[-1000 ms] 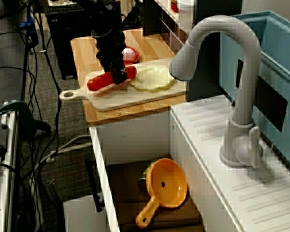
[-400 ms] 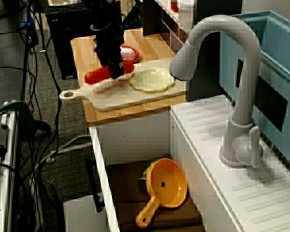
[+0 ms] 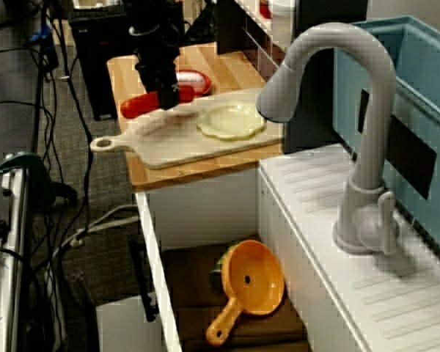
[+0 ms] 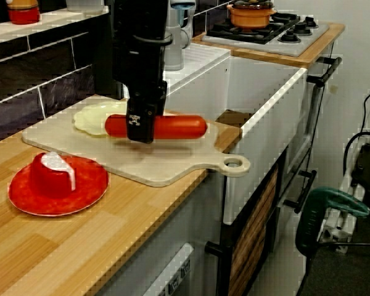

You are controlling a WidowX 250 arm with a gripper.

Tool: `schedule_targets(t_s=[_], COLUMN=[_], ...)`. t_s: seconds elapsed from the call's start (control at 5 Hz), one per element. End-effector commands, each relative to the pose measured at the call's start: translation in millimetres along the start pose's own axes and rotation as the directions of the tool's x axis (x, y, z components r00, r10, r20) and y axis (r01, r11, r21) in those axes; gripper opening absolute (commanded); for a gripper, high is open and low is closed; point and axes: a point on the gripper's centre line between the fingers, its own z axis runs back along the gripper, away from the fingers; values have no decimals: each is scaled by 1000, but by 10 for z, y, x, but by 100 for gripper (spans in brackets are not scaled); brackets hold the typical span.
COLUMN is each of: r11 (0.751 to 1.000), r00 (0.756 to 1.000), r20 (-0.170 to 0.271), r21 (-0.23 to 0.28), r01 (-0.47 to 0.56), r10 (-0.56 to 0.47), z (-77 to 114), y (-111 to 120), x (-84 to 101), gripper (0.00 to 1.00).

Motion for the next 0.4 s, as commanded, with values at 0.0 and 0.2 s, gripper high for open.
schedule_targets(t_s=[0.0, 0.2], r11=[1000, 999], r00=[997, 997], r20=[74, 81], r21=[22, 40], r01=[-1, 5], r10=[0, -8], z=[120, 12], y=[72, 21], x=[102, 101], gripper=[0, 0])
